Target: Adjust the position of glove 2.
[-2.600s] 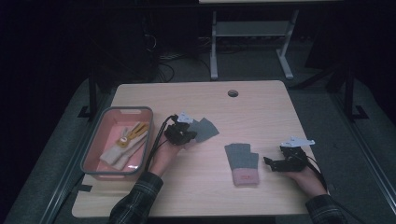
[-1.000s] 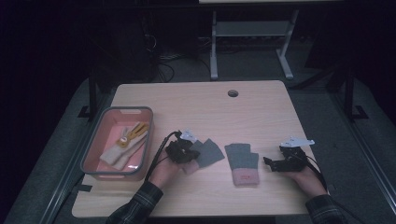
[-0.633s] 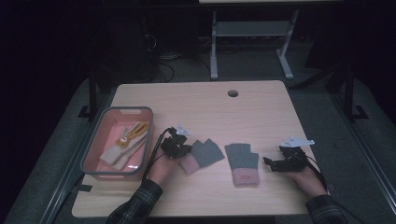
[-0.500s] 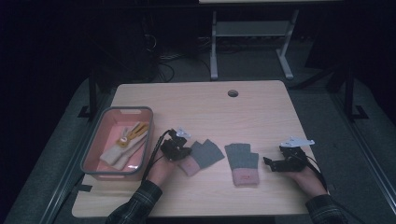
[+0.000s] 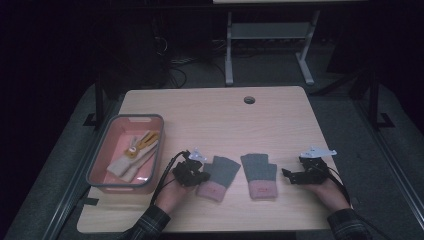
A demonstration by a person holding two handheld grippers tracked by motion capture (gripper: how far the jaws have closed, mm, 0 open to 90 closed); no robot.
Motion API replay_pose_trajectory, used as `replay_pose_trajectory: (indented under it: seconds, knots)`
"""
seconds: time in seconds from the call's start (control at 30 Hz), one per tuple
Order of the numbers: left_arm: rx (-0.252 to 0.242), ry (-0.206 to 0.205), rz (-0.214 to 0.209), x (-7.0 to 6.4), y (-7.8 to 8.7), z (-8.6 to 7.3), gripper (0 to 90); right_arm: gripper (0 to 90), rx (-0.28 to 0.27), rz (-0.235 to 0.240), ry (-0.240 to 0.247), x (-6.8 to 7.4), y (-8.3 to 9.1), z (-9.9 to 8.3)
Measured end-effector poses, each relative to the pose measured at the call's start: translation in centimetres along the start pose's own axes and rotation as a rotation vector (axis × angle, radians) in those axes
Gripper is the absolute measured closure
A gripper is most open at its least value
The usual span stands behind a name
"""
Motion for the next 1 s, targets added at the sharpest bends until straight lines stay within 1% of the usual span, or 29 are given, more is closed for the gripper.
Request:
replay_pose_trajectory:
  seconds: [0.03, 0.07, 0.1, 0.13, 0.17, 0.2, 0.23, 0.27, 0.3, 0.33, 0.4, 0.47, 0.53, 0.6, 0.63, 0.67, 0.7, 0.73, 0.77, 0.83, 0.87, 0.9, 0.93, 1.0]
  knots:
    - [-0.022, 0.013, 0.009, 0.2, 0.5, 0.0, 84.9, 13.6, 0.002, 0.012, 0.009, 0.1, 0.0, 0.0]
    - [-0.041, 0.034, 0.014, 0.5, 0.8, 0.0, 83.3, 13.7, 0.003, 0.015, 0.011, 0.1, 0.0, 0.0]
    - [-0.041, 0.034, 0.014, 0.5, 0.8, 0.0, 82.4, 13.7, 0.003, 0.015, 0.011, 0.1, 0.0, 0.0]
    - [-0.064, 0.065, 0.026, 1.2, 1.1, 0.0, 80.5, 14.7, 0.003, 0.014, 0.012, 0.1, 0.0, 0.0]
    - [-0.07, 0.079, 0.028, 1.5, 1.0, 0.0, 78.0, 16.8, 0.005, 0.015, 0.009, 0.2, 0.1, 0.0]
    - [-0.07, 0.079, 0.028, 1.5, 1.0, 0.0, 75.0, 16.8, 0.005, 0.015, 0.009, 0.2, 0.1, 0.0]
    - [-0.072, 0.089, 0.034, 1.7, 0.9, 0.0, 75.0, 20.2, 0.005, 0.017, 0.018, 0.2, 0.1, 0.1]
    - [-0.068, 0.097, 0.03, 1.9, 0.5, -0.1, 71.1, 23.7, 0.011, 0.014, 0.022, 0.4, 0.3, 0.2]
    - [-0.069, 0.101, 0.032, 1.9, 0.3, 0.0, 68.9, 25.5, 0.009, 0.012, 0.026, 0.5, 0.4, 0.2]
    - [-0.071, 0.109, 0.038, 1.9, 0.0, 0.0, 66.8, 29.9, 0.011, 0.013, 0.034, 0.6, 0.5, 0.3]
    - [-0.056, 0.105, 0.049, 2.1, -0.5, 0.1, 64.7, 36.7, 0.006, 0.028, 0.045, 0.9, 0.9, 0.3]
    - [-0.041, 0.101, 0.044, 2.3, -0.9, 0.0, 63.4, 48.9, 0.01, 0.053, 0.052, 1.2, 1.5, 0.2]
    - [-0.04, 0.098, 0.048, 2.3, -1.0, 0.0, 62.6, 60.2, 0.007, 0.079, 0.061, 1.7, 2.1, 0.3]
    - [-0.036, 0.092, 0.051, 2.3, -0.9, 0.0, 62.7, 71.1, 0.006, 0.102, 0.076, 2.2, 2.6, 0.2]
    - [-0.033, 0.093, 0.061, 2.2, -0.9, 0.0, 62.7, 75.2, 0.007, 0.116, 0.078, 2.3, 2.8, 0.1]
    - [-0.033, 0.093, 0.061, 2.2, -0.9, 0.0, 63.7, 75.2, 0.007, 0.116, 0.078, 2.3, 2.8, 0.1]
    - [-0.034, 0.094, 0.049, 2.0, -1.0, 0.0, 68.7, 83.3, 0.013, 0.156, 0.086, 2.7, 3.1, -0.1]
    - [-0.03, 0.088, 0.046, 1.9, -1.0, 0.0, 71.9, 85.6, 0.021, 0.171, 0.086, 2.8, 3.2, -0.2]
    - [-0.032, 0.089, 0.04, 1.8, -1.0, 0.0, 75.4, 87.5, 0.028, 0.191, 0.089, 3.0, 3.2, -0.2]
    - [-0.019, 0.077, 0.034, 1.8, -1.0, 0.2, 82.5, 89.9, 0.044, 0.225, 0.102, 3.4, 3.0, -0.2]
    - [-0.019, 0.077, 0.034, 1.8, -1.0, 0.2, 85.0, 89.9, 0.044, 0.225, 0.102, 3.4, 3.0, -0.2]
    - [-0.027, 0.08, 0.036, 1.9, -1.1, 0.3, 86.5, 90.0, 0.061, 0.246, 0.128, 3.8, 2.6, -0.1]
    - [-0.028, 0.078, 0.037, 2.0, -1.1, 0.4, 87.1, 90.0, 0.068, 0.245, 0.139, 3.9, 2.5, -0.1]
    - [-0.051, 0.097, 0.043, 2.1, -1.1, 0.5, 87.6, 89.9, 0.074, 0.257, 0.15, 3.9, 2.4, -0.1]
Point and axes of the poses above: each handheld gripper's, and its own axes: y roughly backward along the jaws, z roughly out of its top, x roughly to its left, the point moved 1 cm from there along -y, roughly forward along the jaws
